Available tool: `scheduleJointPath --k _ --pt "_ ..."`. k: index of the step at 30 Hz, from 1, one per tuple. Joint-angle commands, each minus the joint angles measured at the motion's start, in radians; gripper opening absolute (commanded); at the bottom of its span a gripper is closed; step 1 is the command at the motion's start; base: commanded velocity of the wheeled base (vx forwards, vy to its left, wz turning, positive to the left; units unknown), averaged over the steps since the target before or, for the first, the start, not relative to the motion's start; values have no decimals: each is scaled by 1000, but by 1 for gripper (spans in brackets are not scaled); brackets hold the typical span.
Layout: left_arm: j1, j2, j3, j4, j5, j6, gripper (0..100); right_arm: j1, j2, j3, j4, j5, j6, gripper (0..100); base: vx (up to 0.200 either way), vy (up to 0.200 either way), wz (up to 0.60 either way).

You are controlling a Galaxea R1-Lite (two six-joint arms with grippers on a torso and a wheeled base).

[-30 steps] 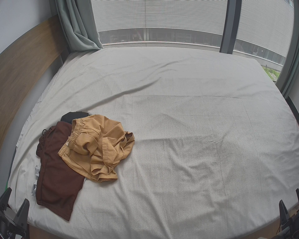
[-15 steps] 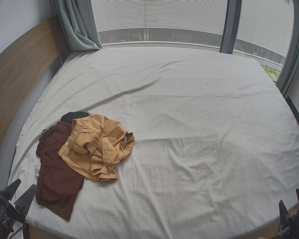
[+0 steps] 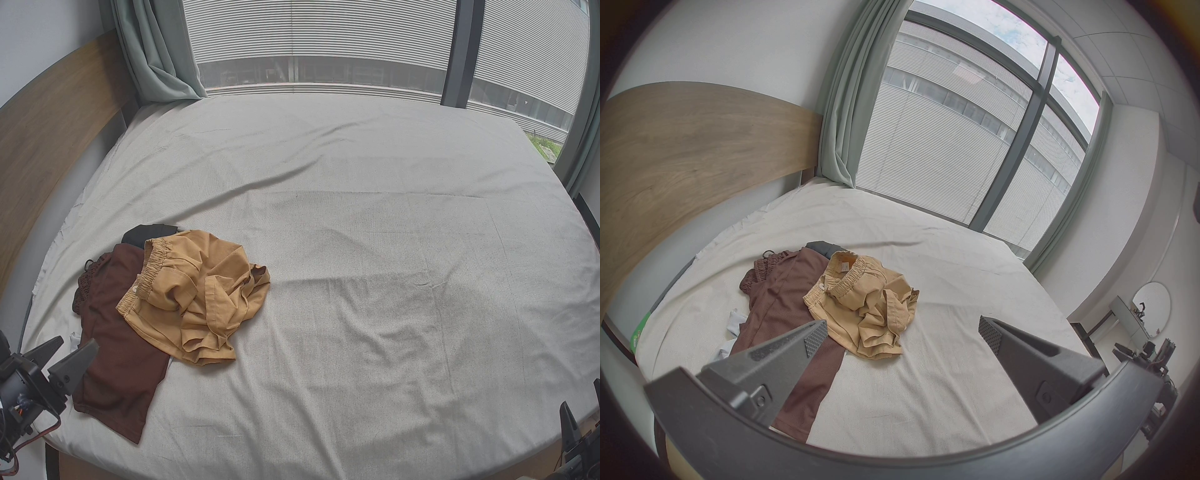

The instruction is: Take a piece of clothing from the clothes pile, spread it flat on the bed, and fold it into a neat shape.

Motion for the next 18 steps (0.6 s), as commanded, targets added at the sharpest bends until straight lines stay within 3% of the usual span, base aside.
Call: scheduleJointPath --k 1,6,14,18 --pt "3 141 -13 -52 -5 -2 100 3 -16 16 0 -1 0 100 0 0 0" --pt "14 206 -40 -74 -77 0 100 1 -16 18 0 1 -1 100 0 0 0" --pt "20 273 -85 -75 -90 0 100 1 -16 18 0 1 0 100 0 0 0" --pt "52 299 -103 -78 -143 0 100 1 -16 18 0 1 -1 100 0 0 0"
